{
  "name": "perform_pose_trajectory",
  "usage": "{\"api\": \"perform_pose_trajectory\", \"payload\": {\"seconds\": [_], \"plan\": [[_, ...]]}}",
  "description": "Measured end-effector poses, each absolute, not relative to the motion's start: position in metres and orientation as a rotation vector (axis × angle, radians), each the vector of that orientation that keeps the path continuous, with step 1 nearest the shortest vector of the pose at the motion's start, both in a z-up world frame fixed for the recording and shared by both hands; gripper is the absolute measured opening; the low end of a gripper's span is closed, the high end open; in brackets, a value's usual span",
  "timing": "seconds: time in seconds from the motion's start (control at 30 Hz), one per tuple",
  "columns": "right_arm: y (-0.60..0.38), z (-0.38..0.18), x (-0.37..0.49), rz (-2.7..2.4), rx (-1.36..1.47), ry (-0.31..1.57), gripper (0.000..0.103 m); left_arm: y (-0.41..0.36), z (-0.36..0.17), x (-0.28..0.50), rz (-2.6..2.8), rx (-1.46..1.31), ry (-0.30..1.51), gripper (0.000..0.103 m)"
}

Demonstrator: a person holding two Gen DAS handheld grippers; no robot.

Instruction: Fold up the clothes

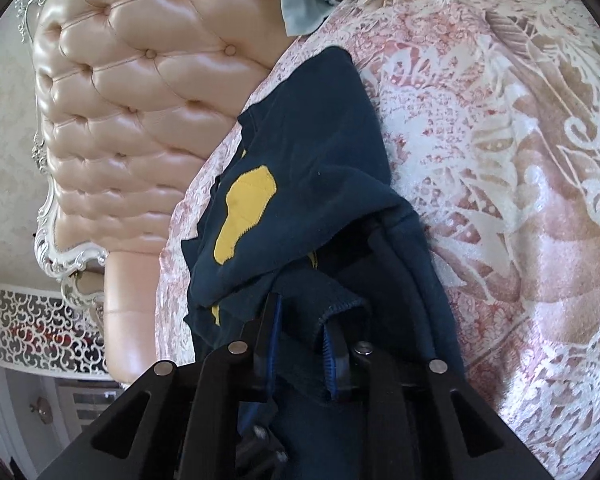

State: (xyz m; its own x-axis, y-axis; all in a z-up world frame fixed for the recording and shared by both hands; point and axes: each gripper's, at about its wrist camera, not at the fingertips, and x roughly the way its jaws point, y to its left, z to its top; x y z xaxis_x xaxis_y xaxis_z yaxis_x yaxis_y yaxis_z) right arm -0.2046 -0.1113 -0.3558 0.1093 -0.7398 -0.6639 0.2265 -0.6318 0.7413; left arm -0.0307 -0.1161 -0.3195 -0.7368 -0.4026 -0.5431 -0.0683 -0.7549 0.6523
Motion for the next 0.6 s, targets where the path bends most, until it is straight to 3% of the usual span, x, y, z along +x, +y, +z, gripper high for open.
{"api": "perform_pose_trajectory", "payload": {"seconds": [0.27, 0.6], "plan": [[-0.109, -0.351, -0.214, -1.695, 1.623, -0.474, 0.004, -0.12, -0.32, -0.029, -2.617, 1.064, -1.037, 0.008], [-0.111, -0.362, -0.221, -1.745, 1.666, -0.41, 0.0, -0.134, -0.317, -0.035, -2.666, 1.092, -1.015, 0.007]]}}
